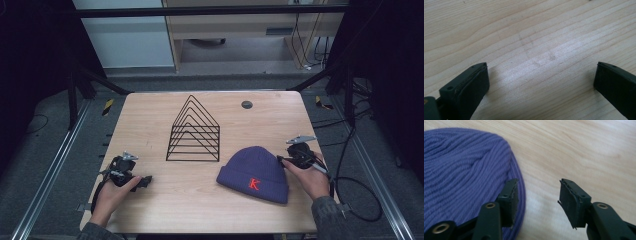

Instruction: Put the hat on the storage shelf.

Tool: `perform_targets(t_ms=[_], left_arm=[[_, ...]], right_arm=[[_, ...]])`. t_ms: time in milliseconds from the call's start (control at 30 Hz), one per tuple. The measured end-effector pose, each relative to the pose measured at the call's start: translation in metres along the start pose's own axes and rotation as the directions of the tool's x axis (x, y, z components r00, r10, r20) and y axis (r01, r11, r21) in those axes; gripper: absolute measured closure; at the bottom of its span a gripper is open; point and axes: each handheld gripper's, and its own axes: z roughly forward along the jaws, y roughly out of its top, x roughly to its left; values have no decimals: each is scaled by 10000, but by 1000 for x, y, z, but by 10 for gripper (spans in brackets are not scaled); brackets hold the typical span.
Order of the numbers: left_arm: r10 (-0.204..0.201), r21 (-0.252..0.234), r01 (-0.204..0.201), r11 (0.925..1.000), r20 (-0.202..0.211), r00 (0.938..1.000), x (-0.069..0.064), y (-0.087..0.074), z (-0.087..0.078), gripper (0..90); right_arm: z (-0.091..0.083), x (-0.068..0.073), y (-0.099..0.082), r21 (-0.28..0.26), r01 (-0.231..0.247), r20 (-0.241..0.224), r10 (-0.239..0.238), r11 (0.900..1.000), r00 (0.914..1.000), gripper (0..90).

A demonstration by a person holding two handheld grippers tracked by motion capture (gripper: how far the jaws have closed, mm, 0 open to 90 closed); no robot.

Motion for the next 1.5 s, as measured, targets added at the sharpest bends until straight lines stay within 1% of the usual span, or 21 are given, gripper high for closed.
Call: perform_targets(t_ms=[33,67,167,200,233,267,400,467,500,600,633,767,867,967,1000,1067,1133,1167,1200,1367,1500], left_arm=[[-3,34,3,10000,-4,10000,0,0,0,0],[-53,48,53,10000,7,10000,0,0,0,0],[-44,98,44,9999,-13,10000,0,1,0,0],[-44,98,44,9999,-13,10000,0,1,0,0],[-43,99,43,9999,-13,10000,0,1,0,0],[-35,112,35,9999,-6,10000,0,1,0,0],[-56,66,56,10000,11,10000,0,1,0,0],[-54,74,54,10000,13,10000,0,1,0,0],[-50,80,50,10000,11,10000,0,1,0,0],[-56,74,55,10000,11,10000,0,1,0,0],[-56,79,56,10000,10,10000,0,1,0,0],[-54,82,54,10000,13,10000,0,1,0,0],[-51,85,51,10000,12,10000,0,1,0,0],[-42,94,42,9999,17,10000,0,1,0,0],[-44,93,44,9999,19,10000,0,1,0,0],[-81,48,81,10000,25,10000,-1,1,1,0],[-22,86,21,10000,20,10000,0,1,0,0],[-41,75,41,10000,25,10000,0,1,0,0],[-37,78,37,10000,24,10000,0,1,0,0],[10,64,-10,10000,11,10000,0,1,0,0],[16,68,-16,10000,15,10000,0,1,0,0]], right_arm=[[2,0,8,117,7,-350,-3,9999,9994,517],[4,0,12,201,23,-493,-13,9998,9988,526],[10,2,23,447,157,-815,-120,9989,9966,550],[10,2,23,447,157,-815,-120,9989,9966,550],[14,4,28,539,108,-1041,-51,9985,9946,567],[16,5,31,606,104,-1108,-36,9981,9938,571],[24,11,38,570,-43,-1381,121,9984,9903,592],[30,14,39,726,-1,-1330,97,9974,9911,601],[30,14,39,726,-1,-1330,97,9974,9911,601],[38,17,39,865,-20,-1371,139,9962,9905,603],[41,19,39,900,-121,-1443,251,9959,9892,606],[47,23,38,1074,-122,-1369,269,9941,9902,606],[48,22,38,1122,-162,-1393,319,9936,9897,616],[48,22,38,1171,-231,-1481,405,9929,9881,657],[48,22,37,1222,-214,-1525,401,9923,9875,690],[48,23,37,1207,-236,-1607,430,9924,9861,724],[48,22,37,1224,-194,-1635,395,9923,9858,738],[48,22,37,1214,-199,-1710,407,9924,9844,761],[48,22,37,1199,-144,-1686,347,9927,9851,771],[46,22,36,1103,-160,-1724,350,9938,9844,798],[41,23,36,919,-57,-1702,213,9958,9852,807]])
